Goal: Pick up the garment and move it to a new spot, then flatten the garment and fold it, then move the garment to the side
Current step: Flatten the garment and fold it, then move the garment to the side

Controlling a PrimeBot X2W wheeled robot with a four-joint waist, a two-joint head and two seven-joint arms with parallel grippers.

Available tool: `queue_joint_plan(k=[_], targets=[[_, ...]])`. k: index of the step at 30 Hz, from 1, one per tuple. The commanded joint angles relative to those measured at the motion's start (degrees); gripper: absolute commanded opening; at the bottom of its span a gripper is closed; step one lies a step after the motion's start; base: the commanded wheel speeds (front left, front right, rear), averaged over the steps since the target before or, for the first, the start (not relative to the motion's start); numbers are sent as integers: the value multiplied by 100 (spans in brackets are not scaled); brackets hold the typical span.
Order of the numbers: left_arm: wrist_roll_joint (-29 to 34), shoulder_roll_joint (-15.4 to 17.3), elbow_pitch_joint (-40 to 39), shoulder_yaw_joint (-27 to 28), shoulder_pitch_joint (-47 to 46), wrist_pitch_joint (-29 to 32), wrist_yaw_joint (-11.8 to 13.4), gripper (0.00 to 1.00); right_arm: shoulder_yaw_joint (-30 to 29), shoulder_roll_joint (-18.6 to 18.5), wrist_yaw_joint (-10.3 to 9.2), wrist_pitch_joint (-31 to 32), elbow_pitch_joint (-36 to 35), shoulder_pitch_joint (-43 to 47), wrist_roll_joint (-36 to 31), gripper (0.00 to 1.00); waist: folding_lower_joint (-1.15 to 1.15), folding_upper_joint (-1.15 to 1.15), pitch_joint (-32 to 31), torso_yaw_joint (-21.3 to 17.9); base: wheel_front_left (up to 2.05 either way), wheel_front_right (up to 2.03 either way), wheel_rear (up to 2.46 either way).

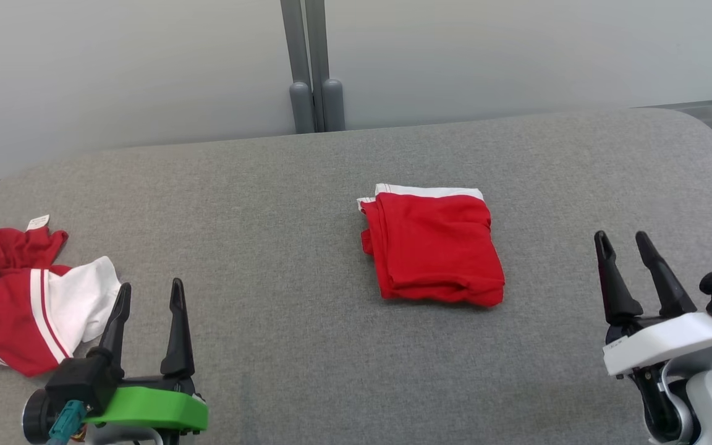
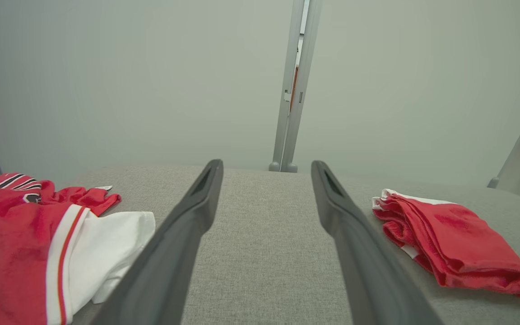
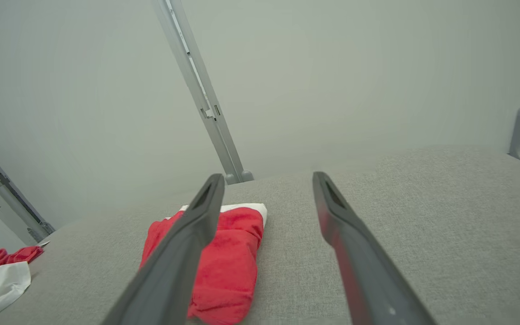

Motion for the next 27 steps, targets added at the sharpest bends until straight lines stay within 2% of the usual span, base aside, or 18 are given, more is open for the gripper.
queue_joint_plan(k=[1, 6, 18, 22, 27], targets=[[72, 38, -3, 45, 105, -18, -1, 100, -63, 96, 0, -58, -3, 116, -129, 100, 0, 0, -13, -11, 0, 0, 0], [193, 7, 1, 65, 189, -18, -47, 100, -173, 323, 0, -76, 83, 260, -445, 100, 0, 0, -25, -20, 0, 0, 0], [219, -45, 49, -67, 50, -18, -121, 100, -369, 440, 0, 291, 181, 109, -595, 100, 0, 0, 59, 180, 0, 0, 0], [210, -63, 40, -167, -48, -18, -152, 100, -497, 462, 0, 882, 470, -363, -713, 100, 0, 0, 207, 342, 0, 0, 0], [76, -76, 64, -276, -131, -18, -180, 100, -529, 500, 0, 1899, 1217, -1206, -773, 100, 0, 0, 343, 609, 0, 0, 0]])
